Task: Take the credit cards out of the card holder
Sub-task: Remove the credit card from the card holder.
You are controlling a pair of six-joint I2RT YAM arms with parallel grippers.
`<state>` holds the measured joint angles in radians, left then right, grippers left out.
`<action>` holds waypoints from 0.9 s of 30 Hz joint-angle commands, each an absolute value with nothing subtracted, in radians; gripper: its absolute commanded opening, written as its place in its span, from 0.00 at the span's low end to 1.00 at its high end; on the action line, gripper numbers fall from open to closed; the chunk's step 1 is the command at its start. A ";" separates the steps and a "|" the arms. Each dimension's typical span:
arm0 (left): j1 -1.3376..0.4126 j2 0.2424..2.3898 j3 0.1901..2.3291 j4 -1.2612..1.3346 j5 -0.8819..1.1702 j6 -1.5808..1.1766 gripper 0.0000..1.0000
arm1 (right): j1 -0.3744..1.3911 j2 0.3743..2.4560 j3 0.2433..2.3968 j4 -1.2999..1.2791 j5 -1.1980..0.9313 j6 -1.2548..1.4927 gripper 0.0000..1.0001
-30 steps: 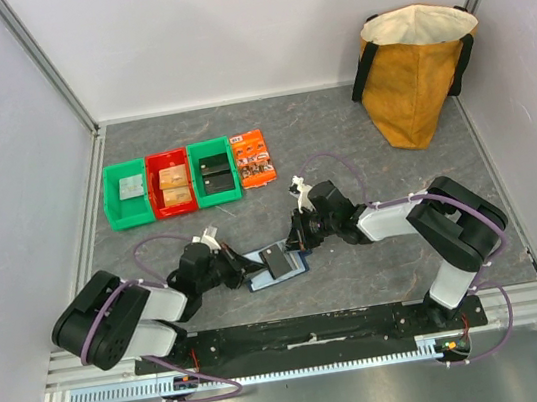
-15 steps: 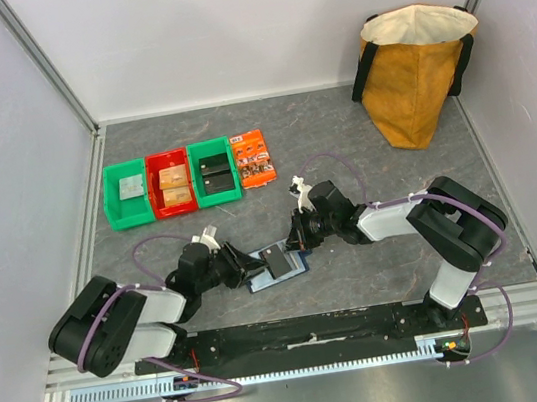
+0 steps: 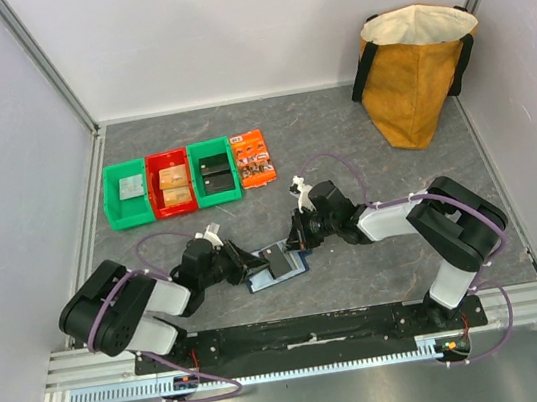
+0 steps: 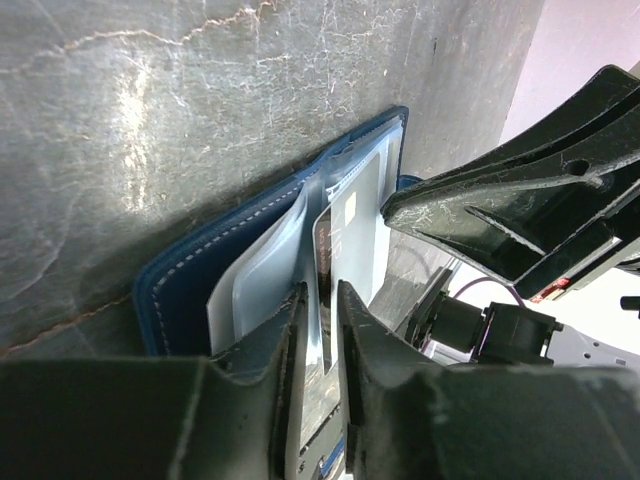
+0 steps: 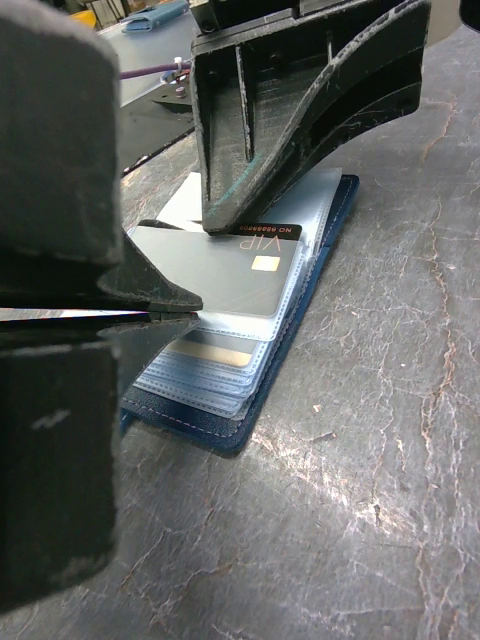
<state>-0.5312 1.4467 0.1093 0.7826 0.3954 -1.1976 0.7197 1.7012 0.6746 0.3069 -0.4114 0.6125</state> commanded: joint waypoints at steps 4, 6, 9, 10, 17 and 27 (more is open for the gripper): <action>-0.525 1.451 0.091 0.848 0.396 -1.195 0.07 | 0.703 1.752 0.615 0.121 -0.295 0.546 0.00; -0.523 1.436 0.081 0.838 0.390 -1.195 0.02 | 0.703 1.752 0.614 0.121 -0.291 0.546 0.00; -0.520 1.404 0.069 0.812 0.384 -1.190 0.02 | 0.701 1.752 0.612 0.121 -0.293 0.545 0.00; -0.517 1.393 0.063 0.802 0.383 -1.189 0.02 | 0.700 1.752 0.612 0.121 -0.291 0.545 0.00; -0.508 1.254 0.041 0.660 0.359 -1.158 0.02 | 0.690 1.749 0.606 0.121 -0.290 0.541 0.00; -0.503 0.840 0.044 0.248 0.264 -1.121 0.02 | 0.686 1.743 0.611 0.115 -0.288 0.534 0.00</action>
